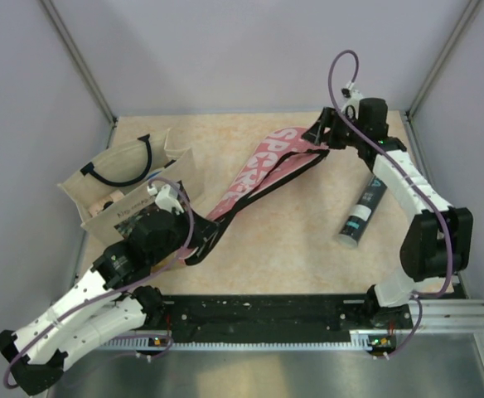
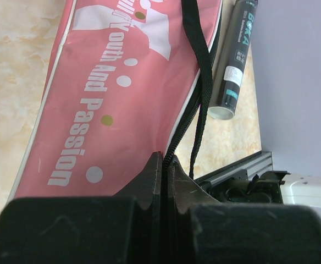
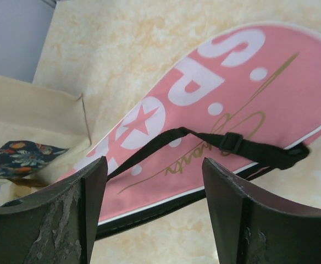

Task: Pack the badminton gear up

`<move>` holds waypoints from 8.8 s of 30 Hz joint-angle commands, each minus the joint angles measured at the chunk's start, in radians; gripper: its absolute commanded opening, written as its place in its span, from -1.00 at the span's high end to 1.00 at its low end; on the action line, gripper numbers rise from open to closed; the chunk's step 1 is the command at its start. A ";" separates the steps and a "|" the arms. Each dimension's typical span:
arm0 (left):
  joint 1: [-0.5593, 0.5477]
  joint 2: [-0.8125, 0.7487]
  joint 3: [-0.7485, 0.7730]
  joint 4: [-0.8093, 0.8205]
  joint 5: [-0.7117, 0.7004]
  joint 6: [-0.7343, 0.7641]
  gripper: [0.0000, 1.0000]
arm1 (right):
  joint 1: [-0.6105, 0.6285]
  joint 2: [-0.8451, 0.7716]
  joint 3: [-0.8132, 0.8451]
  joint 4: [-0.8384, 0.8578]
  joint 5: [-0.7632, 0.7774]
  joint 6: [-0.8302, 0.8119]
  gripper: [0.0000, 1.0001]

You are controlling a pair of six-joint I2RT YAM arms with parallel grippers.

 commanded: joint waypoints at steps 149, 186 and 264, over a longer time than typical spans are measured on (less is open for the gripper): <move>0.004 -0.122 0.139 -0.002 0.013 -0.229 1.00 | 0.009 0.308 -0.496 1.579 0.107 -0.932 1.00; 0.006 -0.084 0.133 -0.013 -0.041 -0.163 1.00 | 0.018 0.306 -0.488 1.604 0.014 -0.945 1.00; 0.008 0.088 -0.251 0.024 -0.063 -0.211 0.10 | 0.791 -0.347 -1.085 1.116 0.531 -0.044 1.00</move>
